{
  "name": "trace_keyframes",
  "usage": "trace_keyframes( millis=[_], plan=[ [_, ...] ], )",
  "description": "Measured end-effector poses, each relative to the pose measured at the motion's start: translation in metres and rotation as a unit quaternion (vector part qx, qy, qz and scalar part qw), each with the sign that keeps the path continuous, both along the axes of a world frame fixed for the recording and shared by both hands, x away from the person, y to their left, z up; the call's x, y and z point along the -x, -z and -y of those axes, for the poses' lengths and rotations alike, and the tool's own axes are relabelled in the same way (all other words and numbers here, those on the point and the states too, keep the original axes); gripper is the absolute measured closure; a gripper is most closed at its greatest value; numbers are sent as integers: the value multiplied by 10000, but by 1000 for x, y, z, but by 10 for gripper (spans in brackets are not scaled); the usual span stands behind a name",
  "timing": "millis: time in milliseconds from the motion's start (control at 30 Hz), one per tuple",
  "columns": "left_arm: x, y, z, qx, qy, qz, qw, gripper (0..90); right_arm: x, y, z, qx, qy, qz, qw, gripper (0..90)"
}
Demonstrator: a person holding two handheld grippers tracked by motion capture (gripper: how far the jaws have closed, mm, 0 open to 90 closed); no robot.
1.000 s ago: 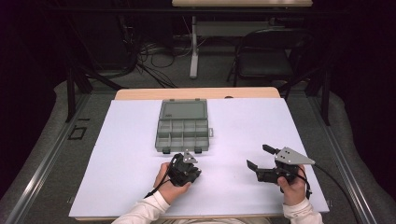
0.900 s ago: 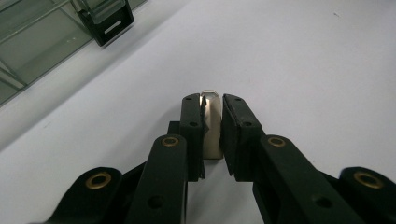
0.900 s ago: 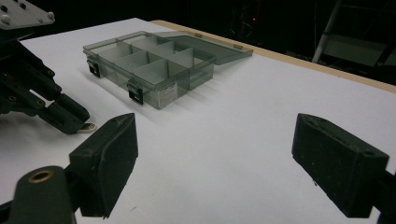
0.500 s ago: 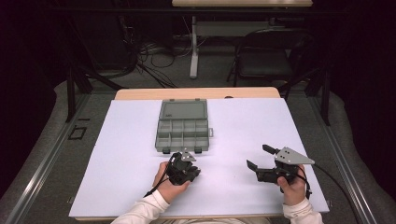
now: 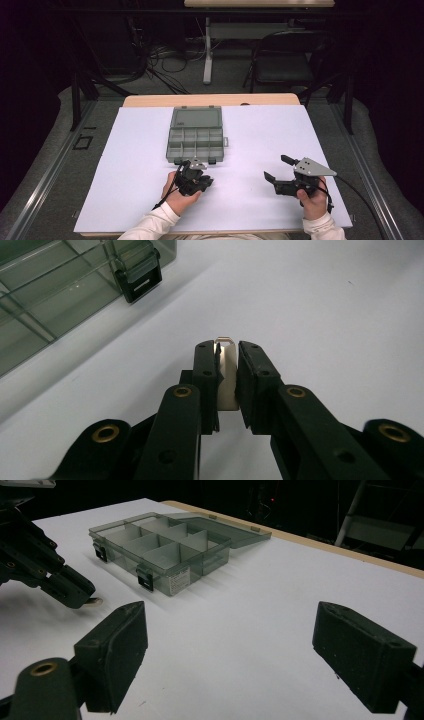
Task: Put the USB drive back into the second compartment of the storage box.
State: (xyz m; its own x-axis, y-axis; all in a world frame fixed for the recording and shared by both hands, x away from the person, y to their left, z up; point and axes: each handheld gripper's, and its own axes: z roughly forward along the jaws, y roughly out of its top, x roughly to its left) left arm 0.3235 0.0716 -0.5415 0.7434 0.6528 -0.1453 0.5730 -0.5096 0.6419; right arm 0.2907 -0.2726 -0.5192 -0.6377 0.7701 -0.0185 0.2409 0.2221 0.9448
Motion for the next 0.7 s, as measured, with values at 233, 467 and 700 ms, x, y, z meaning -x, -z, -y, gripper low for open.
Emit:
trace_keyframes(
  millis=[233, 467, 700],
  plan=[
    [-1, -1, 0, 60, 69, 2, 10000, 790, 0, 0, 0, -3, 8, 5, 10000, 142],
    [-2, -2, -1, 120, 126, 45, 9998, 791, -1, 1, 0, 8, -4, 6, 10000, 142],
    [-5, -6, -5, 88, 84, 155, 9998, 791, 0, 0, 0, 11, 2, 14, 10000, 142]
  ],
)
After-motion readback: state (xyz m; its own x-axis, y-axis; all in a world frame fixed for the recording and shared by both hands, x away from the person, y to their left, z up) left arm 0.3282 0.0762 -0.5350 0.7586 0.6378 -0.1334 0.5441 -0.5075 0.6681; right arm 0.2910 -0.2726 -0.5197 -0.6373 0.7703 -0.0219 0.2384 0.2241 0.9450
